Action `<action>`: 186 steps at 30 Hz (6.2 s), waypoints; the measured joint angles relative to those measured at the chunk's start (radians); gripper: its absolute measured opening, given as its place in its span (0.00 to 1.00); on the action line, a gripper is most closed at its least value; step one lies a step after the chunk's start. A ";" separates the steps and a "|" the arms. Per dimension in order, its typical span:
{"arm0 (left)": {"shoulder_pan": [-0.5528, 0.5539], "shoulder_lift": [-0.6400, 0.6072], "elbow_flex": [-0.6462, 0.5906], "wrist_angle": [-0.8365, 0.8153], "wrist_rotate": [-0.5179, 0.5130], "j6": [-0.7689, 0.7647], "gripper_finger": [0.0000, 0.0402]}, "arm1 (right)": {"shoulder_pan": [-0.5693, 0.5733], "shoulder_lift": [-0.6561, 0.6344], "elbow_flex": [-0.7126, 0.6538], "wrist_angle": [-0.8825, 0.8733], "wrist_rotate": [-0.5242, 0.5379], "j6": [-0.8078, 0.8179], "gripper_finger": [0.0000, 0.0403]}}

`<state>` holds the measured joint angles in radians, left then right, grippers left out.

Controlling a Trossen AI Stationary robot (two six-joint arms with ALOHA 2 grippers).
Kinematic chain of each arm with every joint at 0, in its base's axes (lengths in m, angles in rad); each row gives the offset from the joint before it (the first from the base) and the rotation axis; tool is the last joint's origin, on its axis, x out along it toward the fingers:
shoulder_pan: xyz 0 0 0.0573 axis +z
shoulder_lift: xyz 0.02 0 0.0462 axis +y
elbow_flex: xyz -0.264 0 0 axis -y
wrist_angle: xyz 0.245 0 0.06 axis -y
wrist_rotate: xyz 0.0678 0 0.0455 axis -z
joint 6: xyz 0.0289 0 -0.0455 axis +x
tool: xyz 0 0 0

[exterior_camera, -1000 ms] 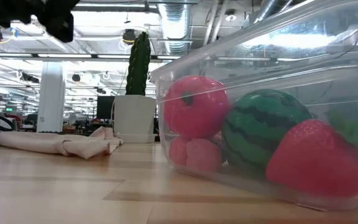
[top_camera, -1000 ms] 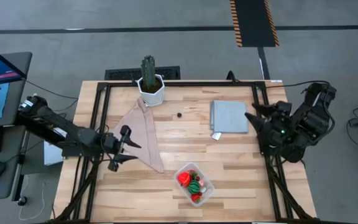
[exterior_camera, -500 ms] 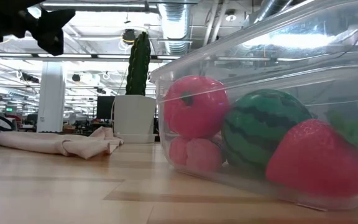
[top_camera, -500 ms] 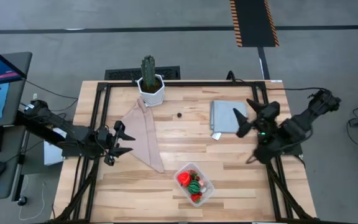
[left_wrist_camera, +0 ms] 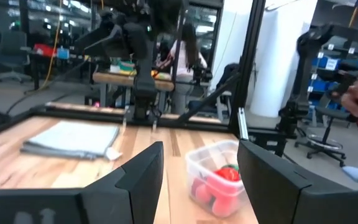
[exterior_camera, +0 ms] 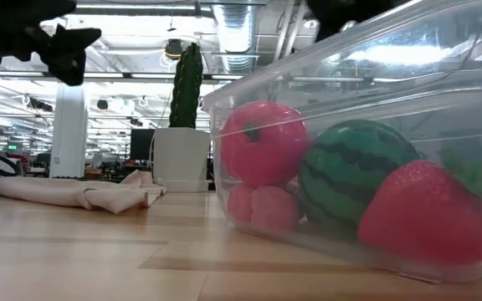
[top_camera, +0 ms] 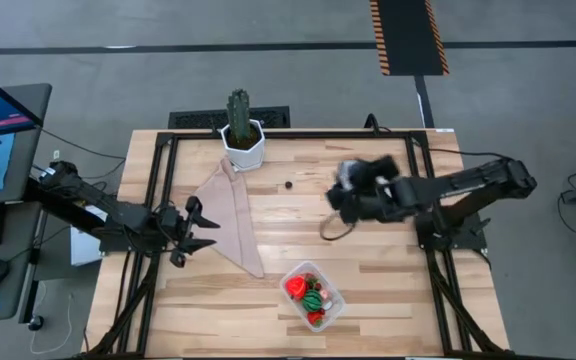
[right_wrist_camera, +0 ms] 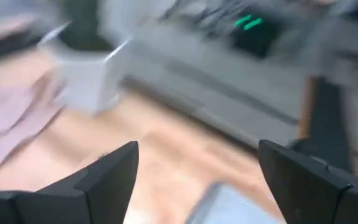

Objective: Pick and placing Produce into tupperware
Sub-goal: Put the black cherry into the transparent bin

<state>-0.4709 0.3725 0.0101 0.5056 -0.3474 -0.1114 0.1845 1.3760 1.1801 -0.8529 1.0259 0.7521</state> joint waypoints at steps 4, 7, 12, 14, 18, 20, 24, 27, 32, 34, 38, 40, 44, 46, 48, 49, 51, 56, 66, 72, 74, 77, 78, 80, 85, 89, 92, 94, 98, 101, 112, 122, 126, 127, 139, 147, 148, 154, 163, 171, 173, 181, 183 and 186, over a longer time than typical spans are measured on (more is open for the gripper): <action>0.000 0.000 0.000 -0.039 -0.018 -0.033 0.48 | -0.117 0.046 0.000 0.312 -0.390 -0.387 0.81; 0.000 0.000 0.000 -0.059 -0.043 -0.062 0.48 | -0.207 0.068 0.001 0.447 -0.688 -0.565 0.77; 0.000 0.000 0.000 -0.094 -0.072 -0.091 0.48 | -0.338 0.094 0.001 0.504 -0.740 -0.680 0.76; 0.000 0.000 -0.001 -0.104 -0.067 -0.115 0.48 | -0.376 0.107 0.001 0.497 -0.738 -0.582 0.76; 0.000 0.000 -0.001 -0.101 -0.072 -0.102 0.48 | -0.418 0.155 0.001 0.467 -0.771 -0.481 0.76; 0.000 0.000 -0.001 -0.096 -0.078 -0.099 0.48 | -0.441 0.183 0.001 0.468 -0.832 -0.513 0.76; 0.000 0.000 -0.001 -0.106 -0.079 -0.099 0.48 | -0.502 0.236 0.001 0.449 -1.039 -0.566 0.76; 0.000 0.000 -0.001 -0.117 -0.079 -0.098 0.48 | -0.539 0.276 0.000 0.431 -1.123 -0.578 0.76; 0.000 0.000 -0.002 -0.140 -0.081 -0.093 0.48 | -0.573 0.350 0.027 0.442 -1.202 -0.644 0.76; 0.000 0.000 -0.002 -0.148 -0.082 -0.093 0.48 | -0.575 0.389 0.062 0.443 -1.204 -0.657 0.76; 0.000 0.000 -0.002 -0.155 -0.082 -0.099 0.48 | -0.561 0.488 0.144 0.424 -1.207 -0.702 0.76; 0.000 0.000 -0.002 -0.157 -0.082 -0.102 0.48 | -0.551 0.530 0.194 0.395 -1.208 -0.725 0.76; 0.000 0.000 -0.002 -0.159 -0.081 -0.107 0.48 | -0.549 0.602 0.281 0.302 -1.209 -0.774 0.76; 0.000 0.000 -0.002 -0.159 -0.080 -0.107 0.48 | -0.544 0.641 0.320 0.282 -1.204 -0.787 0.76; 0.000 0.000 -0.002 -0.159 -0.080 -0.107 0.48 | -0.541 0.672 0.354 0.239 -1.204 -0.801 0.76; 0.000 0.000 -0.002 -0.159 -0.080 -0.108 0.48 | -0.541 0.690 0.371 0.231 -1.204 -0.805 0.76; 0.000 0.000 -0.002 -0.160 -0.080 -0.109 0.48 | -0.540 0.719 0.390 0.212 -1.196 -0.806 0.76; 0.000 0.000 -0.002 -0.172 -0.079 -0.118 0.48 | -0.540 0.765 0.425 0.180 -1.179 -0.806 0.76; 0.000 0.001 -0.002 -0.183 -0.078 -0.120 0.48 | -0.547 0.774 0.434 0.189 -1.153 -0.809 0.76; 0.000 0.000 -0.002 -0.188 -0.078 -0.120 0.48 | -0.547 0.774 0.434 0.200 -1.153 -0.806 0.76; 0.000 0.000 -0.002 -0.188 -0.078 -0.120 0.48 | -0.546 0.774 0.434 0.210 -1.154 -0.806 0.76; 0.000 0.000 -0.002 -0.187 -0.078 -0.120 0.48 | -0.547 0.774 0.434 0.218 -1.154 -0.798 0.76; 0.000 0.000 -0.002 -0.187 -0.078 -0.120 0.48 | -0.547 0.774 0.434 0.218 -1.154 -0.798 0.76; 0.000 0.000 -0.002 -0.187 -0.078 -0.120 0.48 | -0.547 0.774 0.434 0.218 -1.152 -0.798 0.76; 0.000 0.000 -0.002 -0.187 -0.078 -0.120 0.48 | -0.547 0.774 0.434 0.226 -1.153 -0.786 0.76; 0.000 0.000 -0.002 -0.187 -0.077 -0.125 0.48 | -0.542 0.773 0.433 0.226 -1.126 -0.793 0.76; 0.000 0.000 -0.002 -0.187 -0.077 -0.132 0.48 | -0.540 0.773 0.433 0.233 -1.127 -0.779 0.75; 0.000 0.000 -0.002 -0.187 -0.077 -0.133 0.48 | -0.539 0.773 0.433 0.228 -1.126 -0.779 0.75; 0.000 0.000 -0.002 -0.187 -0.077 -0.133 0.48 | -0.538 0.786 0.433 0.238 -1.111 -0.778 0.74; 0.000 0.000 -0.002 -0.187 -0.077 -0.135 0.48 | -0.536 0.795 0.430 0.225 -1.089 -0.778 0.73; 0.000 0.000 -0.002 -0.206 -0.077 -0.147 0.48 | -0.531 0.793 0.432 0.237 -1.070 -0.785 0.72; 0.000 0.000 -0.002 -0.210 -0.076 -0.153 0.48 | -0.511 0.805 0.433 0.237 -1.018 -0.783 0.71; 0.000 0.000 -0.002 -0.210 -0.071 -0.154 0.48 | -0.509 0.805 0.432 0.236 -0.987 -0.779 0.71; 0.000 0.000 -0.002 -0.210 -0.071 -0.154 0.48 | -0.506 0.805 0.432 0.235 -0.983 -0.779 0.71; 0.000 0.000 -0.002 -0.210 -0.070 -0.154 0.48 | -0.501 0.805 0.432 0.223 -0.973 -0.780 0.69; 0.000 0.000 -0.002 -0.211 -0.070 -0.154 0.48 | -0.501 0.805 0.432 0.219 -0.973 -0.787 0.48; 0.000 0.000 -0.002 -0.211 -0.070 -0.154 0.48 | -0.501 0.805 0.433 0.219 -0.973 -0.787 0.44; 0.000 0.000 -0.002 -0.228 -0.070 -0.154 0.48 | -0.501 0.805 0.433 0.218 -0.976 -0.790 0.23; 0.000 0.001 -0.002 -0.228 -0.070 -0.155 0.48 | -0.461 0.804 0.433 0.189 -0.974 -0.836 0.03; 0.000 0.000 -0.002 -0.225 -0.080 -0.169 0.48 | -0.351 0.804 0.473 0.197 -0.977 -0.806 0.16; 0.000 0.000 -0.002 -0.226 -0.079 -0.170 0.48 | -0.330 0.804 0.497 0.196 -0.977 -0.806 0.20; 0.000 0.000 -0.002 -0.219 -0.085 -0.188 0.48 | -0.311 0.802 0.625 0.298 -0.988 -0.731 0.23; 0.000 0.000 -0.002 -0.223 -0.084 -0.199 0.48 | -0.306 0.804 0.656 0.274 -0.997 -0.724 0.23; 0.000 0.000 -0.002 -0.233 -0.084 -0.211 0.48 | -0.290 0.790 0.724 0.220 -1.004 -0.685 0.23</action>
<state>-0.4706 0.3729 0.0082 0.2724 -0.4316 -0.3225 -0.1051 2.1661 1.9044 -0.6332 0.0216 0.0673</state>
